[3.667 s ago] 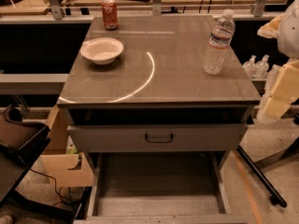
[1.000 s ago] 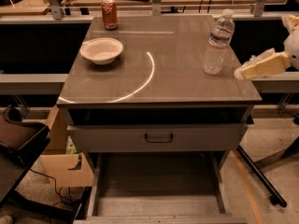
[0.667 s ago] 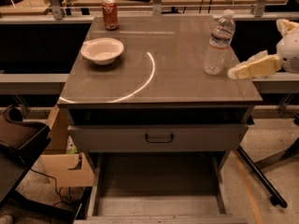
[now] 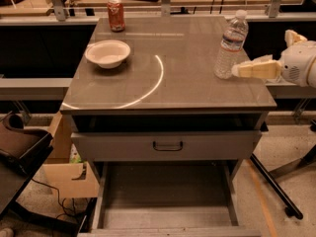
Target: Move water bottle near coke can
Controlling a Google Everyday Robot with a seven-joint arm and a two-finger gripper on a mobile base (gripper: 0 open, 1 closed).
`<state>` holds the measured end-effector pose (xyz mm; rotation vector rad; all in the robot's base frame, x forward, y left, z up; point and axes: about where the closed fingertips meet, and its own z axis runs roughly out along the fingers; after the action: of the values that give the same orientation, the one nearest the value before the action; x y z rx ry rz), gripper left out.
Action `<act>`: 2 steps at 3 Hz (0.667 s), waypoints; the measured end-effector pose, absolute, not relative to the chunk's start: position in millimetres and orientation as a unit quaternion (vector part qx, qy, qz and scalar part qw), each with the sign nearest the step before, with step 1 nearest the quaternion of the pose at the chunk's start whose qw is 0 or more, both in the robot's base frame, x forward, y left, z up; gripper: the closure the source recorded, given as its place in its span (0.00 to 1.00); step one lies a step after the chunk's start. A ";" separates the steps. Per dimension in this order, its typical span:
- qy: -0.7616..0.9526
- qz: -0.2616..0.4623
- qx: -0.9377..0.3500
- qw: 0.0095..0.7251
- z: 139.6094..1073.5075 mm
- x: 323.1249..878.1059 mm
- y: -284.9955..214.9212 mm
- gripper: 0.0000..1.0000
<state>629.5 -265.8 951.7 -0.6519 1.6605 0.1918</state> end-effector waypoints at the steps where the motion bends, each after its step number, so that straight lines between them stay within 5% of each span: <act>1: 0.714 0.113 -0.256 0.642 944.0 645.1 -265.6 0.00; 2: 0.709 0.138 -0.243 0.647 936.4 658.9 -261.8 0.00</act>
Offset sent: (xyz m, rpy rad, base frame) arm 0.0463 0.0033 -0.0252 0.2181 -0.0094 0.0217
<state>658.9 -261.8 936.4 -0.5521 1.6127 0.3141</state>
